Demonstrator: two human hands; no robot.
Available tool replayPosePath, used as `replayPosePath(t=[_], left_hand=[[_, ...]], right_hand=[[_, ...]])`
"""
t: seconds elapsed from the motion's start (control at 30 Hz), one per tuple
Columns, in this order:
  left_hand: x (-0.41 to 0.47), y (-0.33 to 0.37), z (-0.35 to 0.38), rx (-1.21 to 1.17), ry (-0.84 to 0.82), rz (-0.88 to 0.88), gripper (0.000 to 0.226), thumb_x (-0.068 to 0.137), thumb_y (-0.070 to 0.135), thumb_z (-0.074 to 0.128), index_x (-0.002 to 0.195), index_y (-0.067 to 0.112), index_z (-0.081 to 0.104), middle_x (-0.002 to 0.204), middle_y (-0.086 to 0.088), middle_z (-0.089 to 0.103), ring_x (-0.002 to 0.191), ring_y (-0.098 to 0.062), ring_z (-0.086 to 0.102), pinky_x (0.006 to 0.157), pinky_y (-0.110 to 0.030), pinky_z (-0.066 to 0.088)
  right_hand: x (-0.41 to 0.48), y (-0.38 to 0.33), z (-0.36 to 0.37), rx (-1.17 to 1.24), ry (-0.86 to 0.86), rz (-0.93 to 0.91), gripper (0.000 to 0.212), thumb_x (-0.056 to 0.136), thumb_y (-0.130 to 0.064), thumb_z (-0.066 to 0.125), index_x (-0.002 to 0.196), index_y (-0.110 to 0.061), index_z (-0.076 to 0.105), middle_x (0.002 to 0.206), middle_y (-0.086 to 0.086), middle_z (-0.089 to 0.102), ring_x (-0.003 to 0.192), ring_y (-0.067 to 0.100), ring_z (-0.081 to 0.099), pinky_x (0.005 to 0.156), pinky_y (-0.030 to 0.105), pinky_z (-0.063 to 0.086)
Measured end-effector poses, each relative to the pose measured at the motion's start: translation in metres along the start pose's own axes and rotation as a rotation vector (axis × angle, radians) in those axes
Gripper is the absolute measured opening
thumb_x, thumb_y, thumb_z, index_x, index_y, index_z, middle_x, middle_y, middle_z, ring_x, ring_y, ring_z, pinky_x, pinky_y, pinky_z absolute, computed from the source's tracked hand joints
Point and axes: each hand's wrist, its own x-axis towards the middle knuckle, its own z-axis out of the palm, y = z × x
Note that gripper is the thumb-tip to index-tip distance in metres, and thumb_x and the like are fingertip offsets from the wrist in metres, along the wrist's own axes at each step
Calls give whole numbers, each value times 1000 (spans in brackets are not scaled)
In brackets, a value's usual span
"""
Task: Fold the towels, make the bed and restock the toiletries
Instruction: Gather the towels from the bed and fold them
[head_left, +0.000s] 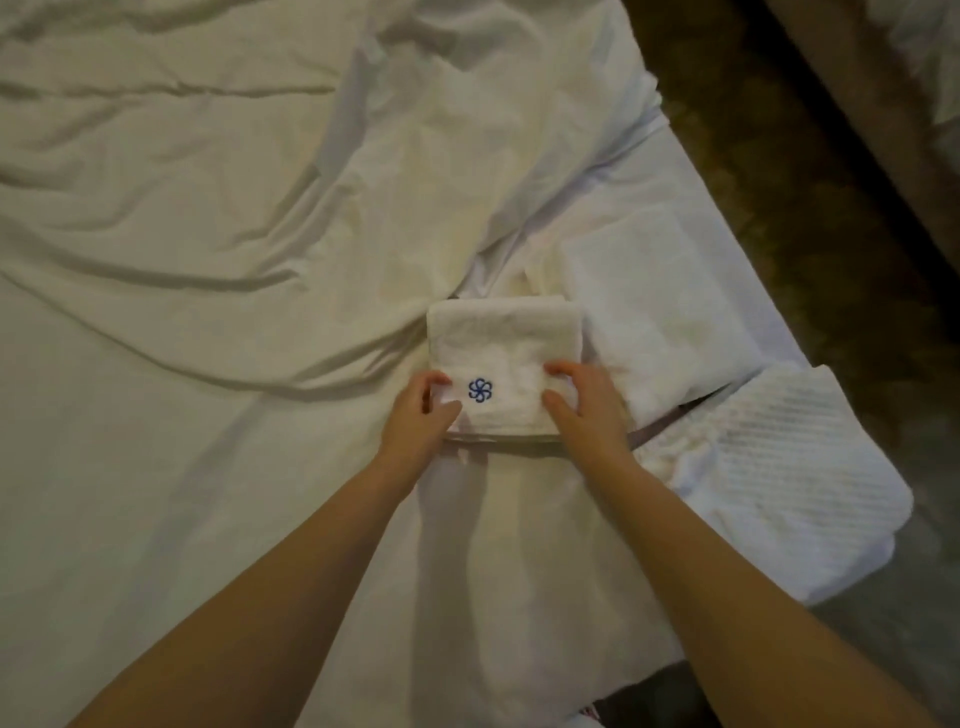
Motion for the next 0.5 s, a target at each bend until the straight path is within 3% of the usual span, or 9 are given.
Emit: replayPosePath(t=[0.13, 0.23, 0.37, 0.47, 0.5], left_hand=[[25, 16, 7, -167, 101, -68, 70, 82, 9, 70, 139, 9, 29, 115, -1, 56, 102, -21, 59, 92, -37, 49], [44, 20, 8, -238, 43, -125, 58, 79, 9, 73, 129, 4, 45, 123, -13, 61, 109, -31, 61, 95, -46, 49], [47, 22, 8, -31, 87, -107, 55, 84, 16, 70, 131, 6, 42, 127, -13, 58, 111, -29, 59, 97, -44, 47], [37, 33, -1, 215, 159, -46, 52, 88, 22, 65, 132, 6, 42, 131, -11, 56, 115, -28, 56, 88, -27, 42], [30, 40, -6, 290, 185, 0, 50, 89, 22, 63, 132, 7, 43, 131, -10, 55, 116, -28, 55, 87, -28, 39]], right_hand=[[11, -11, 4, 50, 13, -58, 34, 92, -6, 52, 125, -15, 54, 130, 4, 50, 121, 18, 44, 92, 15, 27], [25, -13, 2, 45, 60, -105, 36, 90, -2, 51, 124, -15, 56, 132, 6, 51, 123, 21, 45, 96, 18, 29], [28, -16, 4, -107, 37, -55, 40, 91, -12, 49, 129, -24, 51, 138, 4, 42, 123, 24, 44, 96, 32, 38], [22, -34, 0, -249, -32, 32, 48, 91, -18, 45, 137, -32, 41, 145, 3, 30, 123, 30, 43, 98, 40, 41], [19, -44, -3, -304, -46, 57, 51, 91, -20, 45, 139, -35, 37, 150, 3, 24, 127, 31, 40, 100, 42, 39]])
